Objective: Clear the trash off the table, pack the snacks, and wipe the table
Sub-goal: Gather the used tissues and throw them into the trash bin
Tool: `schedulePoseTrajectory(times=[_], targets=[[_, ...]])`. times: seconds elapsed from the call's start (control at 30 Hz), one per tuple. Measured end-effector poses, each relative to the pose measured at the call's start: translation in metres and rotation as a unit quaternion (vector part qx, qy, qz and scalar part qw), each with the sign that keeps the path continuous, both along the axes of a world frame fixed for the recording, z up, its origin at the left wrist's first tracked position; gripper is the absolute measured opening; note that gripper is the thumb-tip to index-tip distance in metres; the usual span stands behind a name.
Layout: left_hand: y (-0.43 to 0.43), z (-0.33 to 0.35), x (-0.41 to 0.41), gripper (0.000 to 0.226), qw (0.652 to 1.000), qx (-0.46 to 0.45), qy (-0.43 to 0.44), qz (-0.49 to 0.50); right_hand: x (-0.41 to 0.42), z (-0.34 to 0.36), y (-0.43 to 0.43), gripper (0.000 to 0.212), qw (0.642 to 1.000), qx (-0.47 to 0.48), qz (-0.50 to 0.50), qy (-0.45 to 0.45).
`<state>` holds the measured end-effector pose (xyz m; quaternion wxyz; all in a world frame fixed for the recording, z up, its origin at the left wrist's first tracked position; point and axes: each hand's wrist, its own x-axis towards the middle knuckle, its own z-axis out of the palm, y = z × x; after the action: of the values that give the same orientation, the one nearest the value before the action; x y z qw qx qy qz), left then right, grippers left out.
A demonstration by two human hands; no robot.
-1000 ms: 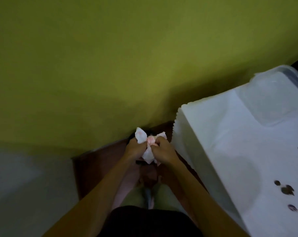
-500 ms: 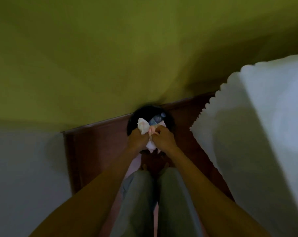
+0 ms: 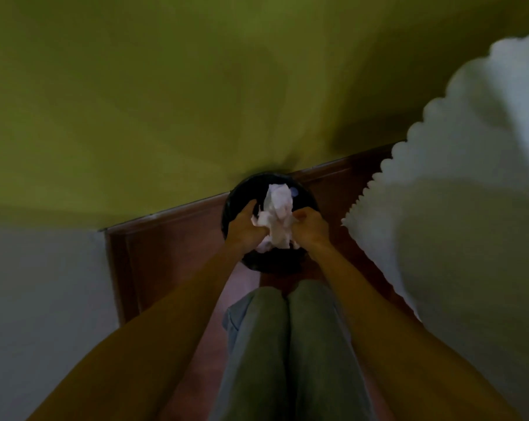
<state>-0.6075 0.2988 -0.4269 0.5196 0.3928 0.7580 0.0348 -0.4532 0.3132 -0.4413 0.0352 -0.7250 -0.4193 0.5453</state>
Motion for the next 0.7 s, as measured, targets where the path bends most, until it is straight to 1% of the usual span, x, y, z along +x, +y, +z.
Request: schedulePoseTrajectory(times=[0.13,0.33,0.53,0.6,0.7], targets=[[-0.006,0.065,-0.001,0.073,0.999,0.01,0.021,-0.033,0.006,0.06,-0.011,0.023,0.999,0.023,-0.026,-0.01],[-0.021,0.181,0.014,0.065,0.997,0.05,0.003,-0.067,0.012,0.176,-0.033,0.021,0.997,0.067,-0.047,0.005],[-0.027,0.277,0.04,0.052,0.989,0.104,-0.056,-0.093,0.02,0.278,-0.05,0.021,0.987,0.127,-0.087,0.043],[-0.03,0.301,0.047,0.051,0.985,0.124,-0.078,-0.095,0.025,0.304,-0.058,0.021,0.983,0.14,-0.113,0.046],[-0.035,0.33,0.057,0.053,0.981,0.13,-0.102,-0.1,0.035,0.335,-0.069,0.019,0.972,0.163,-0.162,0.054]])
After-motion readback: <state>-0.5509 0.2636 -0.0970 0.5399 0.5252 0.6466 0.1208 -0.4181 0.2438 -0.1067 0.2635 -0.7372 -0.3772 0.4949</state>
